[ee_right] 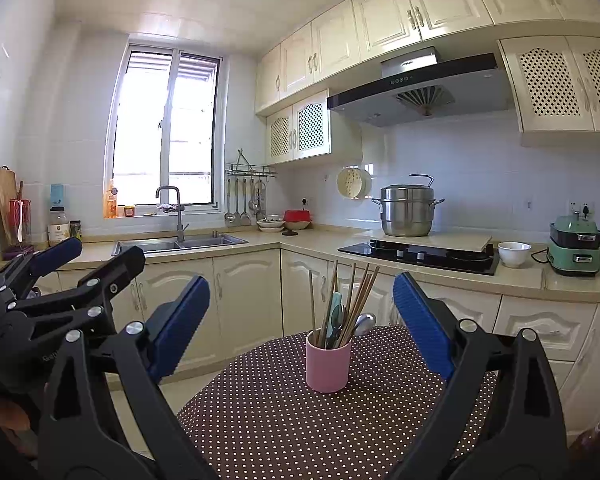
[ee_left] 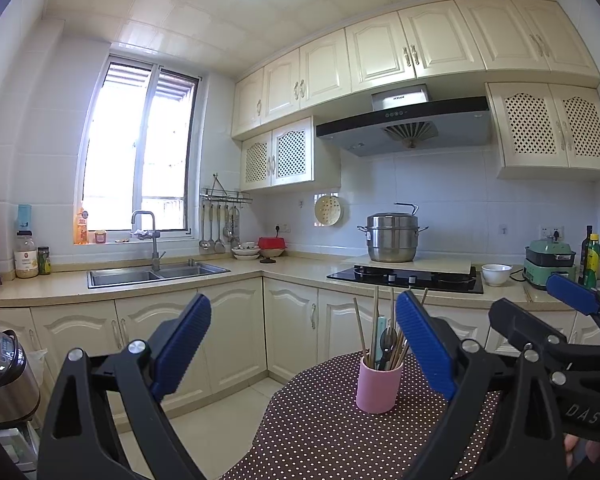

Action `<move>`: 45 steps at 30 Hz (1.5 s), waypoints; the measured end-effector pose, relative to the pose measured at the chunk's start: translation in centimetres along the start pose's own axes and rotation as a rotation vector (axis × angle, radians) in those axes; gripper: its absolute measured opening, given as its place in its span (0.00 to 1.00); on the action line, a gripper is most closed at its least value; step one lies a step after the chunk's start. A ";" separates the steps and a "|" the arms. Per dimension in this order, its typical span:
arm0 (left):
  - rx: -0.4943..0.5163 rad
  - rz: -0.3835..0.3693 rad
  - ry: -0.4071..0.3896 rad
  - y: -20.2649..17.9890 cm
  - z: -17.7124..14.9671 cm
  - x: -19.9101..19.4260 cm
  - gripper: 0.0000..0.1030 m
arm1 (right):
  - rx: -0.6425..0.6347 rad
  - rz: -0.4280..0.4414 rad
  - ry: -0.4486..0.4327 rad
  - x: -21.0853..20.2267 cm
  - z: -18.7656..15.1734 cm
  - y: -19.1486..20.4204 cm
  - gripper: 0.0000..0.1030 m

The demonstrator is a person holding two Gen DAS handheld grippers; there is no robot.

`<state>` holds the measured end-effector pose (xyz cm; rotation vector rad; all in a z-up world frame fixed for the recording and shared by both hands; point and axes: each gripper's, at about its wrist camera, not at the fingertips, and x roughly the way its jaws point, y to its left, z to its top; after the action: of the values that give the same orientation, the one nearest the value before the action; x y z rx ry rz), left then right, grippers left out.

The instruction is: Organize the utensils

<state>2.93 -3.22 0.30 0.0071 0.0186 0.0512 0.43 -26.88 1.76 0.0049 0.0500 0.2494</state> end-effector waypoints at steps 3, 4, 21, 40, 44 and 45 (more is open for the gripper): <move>-0.001 0.001 0.002 0.0 -0.1 0.0 0.89 | 0.000 0.000 0.001 0.1 0.0 0.0 0.89; -0.001 0.001 0.002 0.1 0.0 0.0 0.89 | -0.001 0.001 0.001 0.1 0.0 0.0 0.89; -0.002 0.009 0.004 0.6 0.1 0.1 0.89 | -0.002 0.007 0.006 0.5 0.0 0.4 0.89; 0.015 0.017 0.021 0.9 -0.3 1.4 0.89 | 0.011 0.012 0.018 1.6 -0.2 0.1 0.89; 0.017 0.017 0.034 0.9 -0.7 2.1 0.89 | 0.016 0.011 0.032 2.4 -0.7 -0.1 0.89; 0.017 0.015 0.040 0.9 -0.8 2.4 0.89 | 0.018 0.011 0.036 2.6 -0.8 -0.3 0.89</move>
<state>5.23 -2.24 -0.56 0.0233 0.0585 0.0665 2.95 -26.52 0.79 0.0186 0.0884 0.2603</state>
